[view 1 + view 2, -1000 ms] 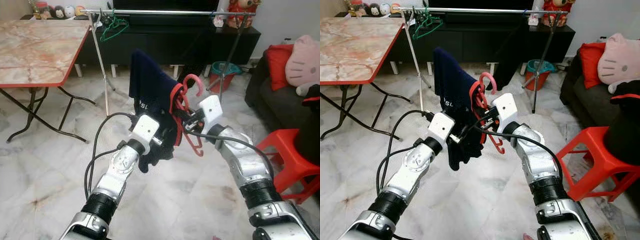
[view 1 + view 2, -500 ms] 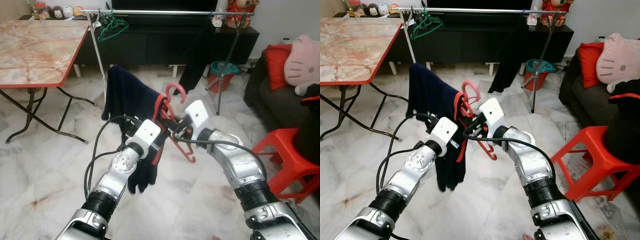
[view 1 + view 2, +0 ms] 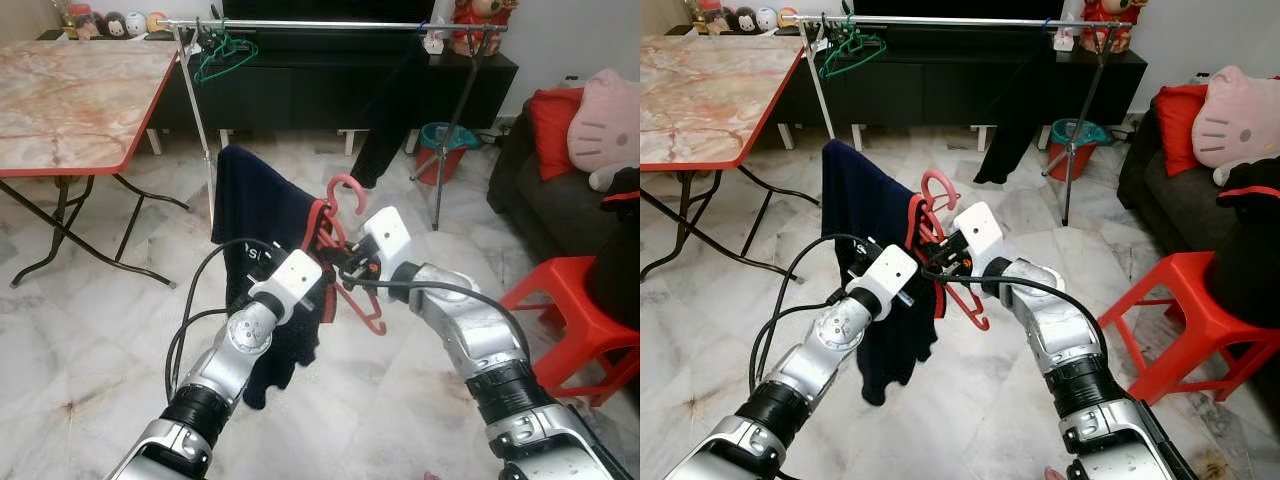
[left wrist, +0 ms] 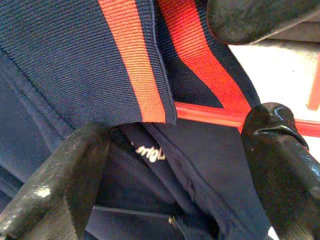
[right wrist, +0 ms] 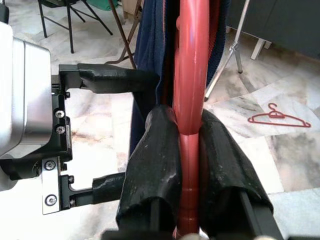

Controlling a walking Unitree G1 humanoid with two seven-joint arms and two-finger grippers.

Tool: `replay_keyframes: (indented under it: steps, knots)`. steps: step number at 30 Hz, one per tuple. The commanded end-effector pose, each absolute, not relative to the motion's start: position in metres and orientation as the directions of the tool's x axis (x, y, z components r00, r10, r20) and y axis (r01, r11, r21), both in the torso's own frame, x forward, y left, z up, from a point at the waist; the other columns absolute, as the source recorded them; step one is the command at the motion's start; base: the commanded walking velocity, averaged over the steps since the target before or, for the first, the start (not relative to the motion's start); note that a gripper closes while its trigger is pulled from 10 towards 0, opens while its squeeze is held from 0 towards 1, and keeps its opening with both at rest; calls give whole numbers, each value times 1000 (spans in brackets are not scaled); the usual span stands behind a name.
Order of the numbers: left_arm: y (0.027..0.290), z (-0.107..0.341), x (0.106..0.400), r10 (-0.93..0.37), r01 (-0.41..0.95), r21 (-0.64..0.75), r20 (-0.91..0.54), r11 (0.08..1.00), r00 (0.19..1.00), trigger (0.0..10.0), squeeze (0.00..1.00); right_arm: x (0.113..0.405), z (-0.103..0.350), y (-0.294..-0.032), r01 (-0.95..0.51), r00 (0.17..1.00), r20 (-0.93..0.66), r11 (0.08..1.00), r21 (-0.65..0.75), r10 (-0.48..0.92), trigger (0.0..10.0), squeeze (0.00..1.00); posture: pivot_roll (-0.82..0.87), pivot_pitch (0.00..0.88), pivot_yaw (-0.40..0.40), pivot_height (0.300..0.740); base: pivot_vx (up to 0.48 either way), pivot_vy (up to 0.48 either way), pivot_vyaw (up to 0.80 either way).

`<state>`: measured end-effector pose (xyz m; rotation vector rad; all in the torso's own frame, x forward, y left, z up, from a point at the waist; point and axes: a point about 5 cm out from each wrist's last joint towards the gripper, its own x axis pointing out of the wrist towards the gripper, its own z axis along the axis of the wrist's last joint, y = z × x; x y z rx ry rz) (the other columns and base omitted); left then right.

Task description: Hang hanger

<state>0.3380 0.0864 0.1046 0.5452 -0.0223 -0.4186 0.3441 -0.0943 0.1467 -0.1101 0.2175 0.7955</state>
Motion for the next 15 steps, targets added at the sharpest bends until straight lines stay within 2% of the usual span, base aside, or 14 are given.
replay_keyframes:
  steps: [1, 7, 9, 13, 15]
  knots:
    - [139, 69, 332, -184, 309, 541, -274, 782, 944, 10000, 0, 349, 180, -99, -702, 712, -125, 707, -89, 691, 0, 0, -209, 0, -23, 740, 0, 0, 0]
    - [150, 55, 324, -180, 351, 553, -340, 756, 923, 10000, 0, 347, 180, -96, -696, 718, -122, 714, -81, 686, 0, 0, -212, 0, -3, 740, 0, 0, 0]
    - [150, 56, 322, -209, 371, 530, -340, 762, 917, 10000, 0, 348, 181, -98, -693, 721, -121, 717, -81, 683, 0, 0, -214, 0, -1, 740, 0, 0, 0]
    - [140, 54, 311, -358, 491, 481, -345, 726, 868, 10000, 0, 349, 180, -100, -687, 726, -124, 722, -84, 677, 0, 0, -210, 0, 1, 740, 0, 0, 0]
    - [142, 53, 311, -346, 480, 478, -343, 736, 873, 10000, 0, 350, 180, -100, -686, 727, -125, 723, -84, 675, 0, 0, -209, 0, 0, 740, 0, 0, 0]
